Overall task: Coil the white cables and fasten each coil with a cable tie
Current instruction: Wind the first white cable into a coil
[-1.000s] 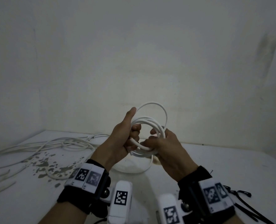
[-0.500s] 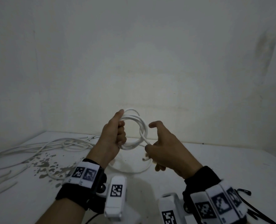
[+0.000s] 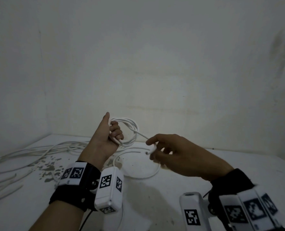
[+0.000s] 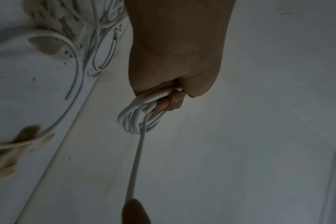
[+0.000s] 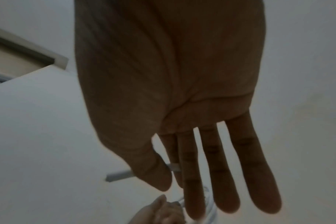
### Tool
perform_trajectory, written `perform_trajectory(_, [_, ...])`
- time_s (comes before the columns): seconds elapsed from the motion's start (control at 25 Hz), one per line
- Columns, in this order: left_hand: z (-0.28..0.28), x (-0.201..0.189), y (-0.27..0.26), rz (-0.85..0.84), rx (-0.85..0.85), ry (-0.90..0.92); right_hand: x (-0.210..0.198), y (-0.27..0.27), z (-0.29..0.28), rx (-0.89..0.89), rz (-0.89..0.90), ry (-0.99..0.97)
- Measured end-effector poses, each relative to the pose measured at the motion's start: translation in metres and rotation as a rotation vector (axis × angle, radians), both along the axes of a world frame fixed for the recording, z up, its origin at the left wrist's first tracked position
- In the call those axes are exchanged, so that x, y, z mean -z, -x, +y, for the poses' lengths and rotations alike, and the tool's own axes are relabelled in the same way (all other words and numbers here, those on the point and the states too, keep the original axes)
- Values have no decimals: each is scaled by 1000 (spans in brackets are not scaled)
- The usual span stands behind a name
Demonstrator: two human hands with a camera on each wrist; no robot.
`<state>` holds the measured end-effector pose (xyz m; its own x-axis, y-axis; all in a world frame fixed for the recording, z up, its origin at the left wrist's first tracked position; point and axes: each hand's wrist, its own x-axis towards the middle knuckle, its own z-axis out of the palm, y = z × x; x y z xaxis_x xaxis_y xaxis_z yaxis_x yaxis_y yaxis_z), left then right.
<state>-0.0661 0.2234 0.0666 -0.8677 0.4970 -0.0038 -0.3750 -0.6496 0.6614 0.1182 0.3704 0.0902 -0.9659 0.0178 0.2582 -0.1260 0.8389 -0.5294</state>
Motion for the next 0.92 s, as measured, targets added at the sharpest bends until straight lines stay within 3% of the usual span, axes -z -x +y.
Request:
perform_trajectory(0.12, [8,-2,-3,45,1,16,1,0,-1,35,113,-248])
perform_trajectory(0.24, [20,-3,-11,57,2,36,2,3,-13,8,151,-238])
perform_trajectory(0.36, [33,-7,-27,25,60,20,8,10,-28,-25,167,36])
perform_trajectory(0.48, [43,-12,-39,77,106,91,13,14,-43,-28,245,57])
perform_trajectory(0.56, [43,-13,-41,147,108,141,11,15,-43,-9,292,194])
perform_trajectory(0.68, [39,-10,-49,284,111,204,5,11,-38,-61,205,547])
perform_trajectory(0.92, [42,-5,-71,471,187,399,2,10,-32,-129,137,909])
